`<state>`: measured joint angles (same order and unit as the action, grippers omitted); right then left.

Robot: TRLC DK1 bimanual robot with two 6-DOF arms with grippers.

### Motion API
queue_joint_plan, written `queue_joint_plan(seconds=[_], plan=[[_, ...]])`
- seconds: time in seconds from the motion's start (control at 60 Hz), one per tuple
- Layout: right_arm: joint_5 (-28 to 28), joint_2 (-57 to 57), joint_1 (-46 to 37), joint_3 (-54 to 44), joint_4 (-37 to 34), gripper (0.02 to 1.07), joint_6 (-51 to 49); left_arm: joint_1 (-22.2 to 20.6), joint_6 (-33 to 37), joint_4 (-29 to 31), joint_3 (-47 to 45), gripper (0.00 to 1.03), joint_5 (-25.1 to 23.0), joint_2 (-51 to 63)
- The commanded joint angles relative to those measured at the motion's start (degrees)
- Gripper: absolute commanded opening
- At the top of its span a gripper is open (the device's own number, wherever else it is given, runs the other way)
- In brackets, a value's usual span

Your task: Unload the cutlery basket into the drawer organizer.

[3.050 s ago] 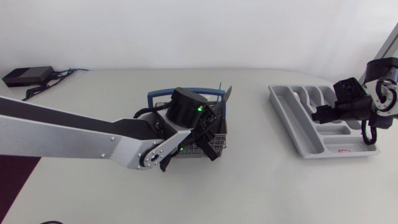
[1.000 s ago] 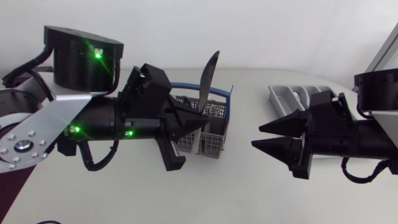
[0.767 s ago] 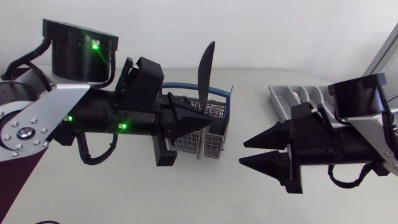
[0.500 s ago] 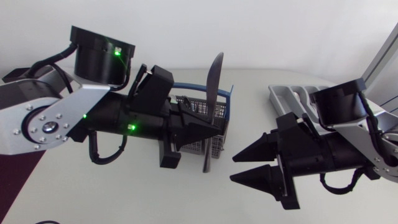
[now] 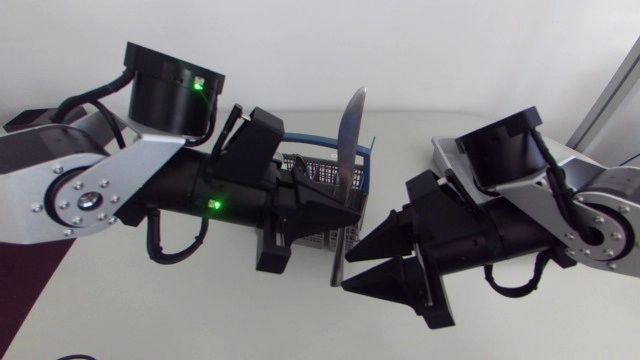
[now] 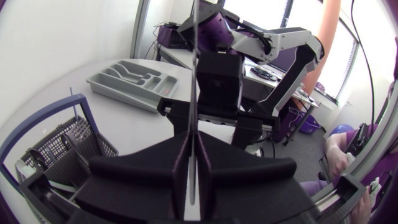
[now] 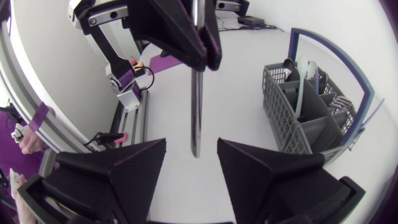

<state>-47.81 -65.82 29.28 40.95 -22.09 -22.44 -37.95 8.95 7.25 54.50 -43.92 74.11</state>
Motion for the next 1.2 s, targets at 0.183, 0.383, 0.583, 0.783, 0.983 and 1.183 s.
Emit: queue_joint_plan(seconds=[0.183,0.383,0.583,0.783,0.983,1.183], plan=[[-0.5,-3.3,2.4,3.0,1.3,0.42,2.5,-0.3,-1.0,0.0,1.9,0.03,-1.8,0.7],[-0.6,-4.7,3.0,3.6,2.3,0.25,3.3,-0.2,-1.2,0.0,1.8,0.03,-1.9,0.8],[-1.8,-4.8,2.8,3.3,2.3,0.08,3.5,0.0,-1.7,0.0,1.7,0.03,-2.7,0.8],[-1.9,-4.4,3.0,2.6,2.2,0.08,3.6,0.4,-2.4,-0.3,1.9,0.04,-2.7,0.7],[-1.8,-2.8,3.0,0.8,1.8,0.08,3.6,1.8,-3.1,0.1,3.2,0.56,-2.6,0.7],[-1.8,0.4,-0.1,-0.9,0.9,0.08,3.4,2.7,-2.7,0.9,3.2,0.94,-2.5,0.0]])
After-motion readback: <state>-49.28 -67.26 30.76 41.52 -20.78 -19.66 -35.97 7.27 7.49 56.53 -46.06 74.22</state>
